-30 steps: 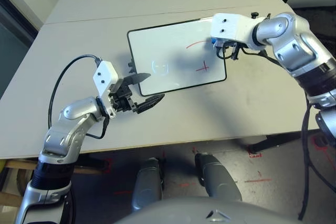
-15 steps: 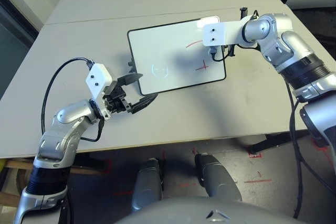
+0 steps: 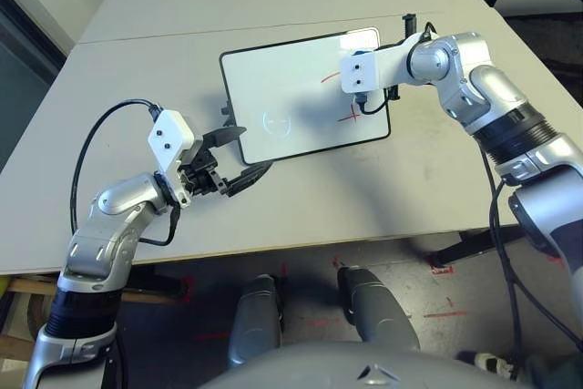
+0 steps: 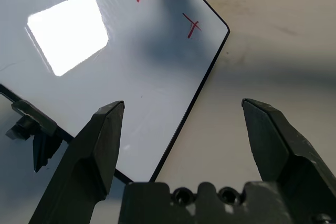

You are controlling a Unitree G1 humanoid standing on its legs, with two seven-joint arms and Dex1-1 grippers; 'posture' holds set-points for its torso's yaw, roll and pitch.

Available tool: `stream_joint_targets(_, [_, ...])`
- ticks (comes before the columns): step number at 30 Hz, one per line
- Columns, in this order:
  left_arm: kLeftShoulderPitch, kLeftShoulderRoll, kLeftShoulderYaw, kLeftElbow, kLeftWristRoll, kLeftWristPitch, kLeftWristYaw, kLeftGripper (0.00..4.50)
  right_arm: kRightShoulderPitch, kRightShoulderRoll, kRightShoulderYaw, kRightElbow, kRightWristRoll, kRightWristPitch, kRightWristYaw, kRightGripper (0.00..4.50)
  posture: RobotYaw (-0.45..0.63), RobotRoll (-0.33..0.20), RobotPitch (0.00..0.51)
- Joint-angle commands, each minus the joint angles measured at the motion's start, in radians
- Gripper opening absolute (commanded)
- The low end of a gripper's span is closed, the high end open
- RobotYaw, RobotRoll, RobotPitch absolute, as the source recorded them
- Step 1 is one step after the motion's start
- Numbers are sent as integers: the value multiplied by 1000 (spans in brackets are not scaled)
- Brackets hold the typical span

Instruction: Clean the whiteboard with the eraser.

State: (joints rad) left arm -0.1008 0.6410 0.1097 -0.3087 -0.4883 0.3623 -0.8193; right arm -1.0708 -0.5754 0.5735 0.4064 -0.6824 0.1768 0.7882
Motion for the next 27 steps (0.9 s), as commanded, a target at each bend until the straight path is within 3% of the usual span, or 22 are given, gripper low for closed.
stream_joint_targets(1, [-1, 3, 3, 11, 11, -12, -5, 4500, 28, -9, -9, 1, -20, 2, 13, 325, -62, 0, 114])
stream_joint_targets(10, [-15, 5, -1, 28, 12, -19, -13, 4500, 45, -4, -14, -7, -53, 5, -5, 322, -72, 0, 113])
stream_joint_targets(27, [0, 0, 0, 14, 12, -16, -5, 4500, 45, 117, 2, -105, -98, 46, 21, 305, -54, 0, 115])
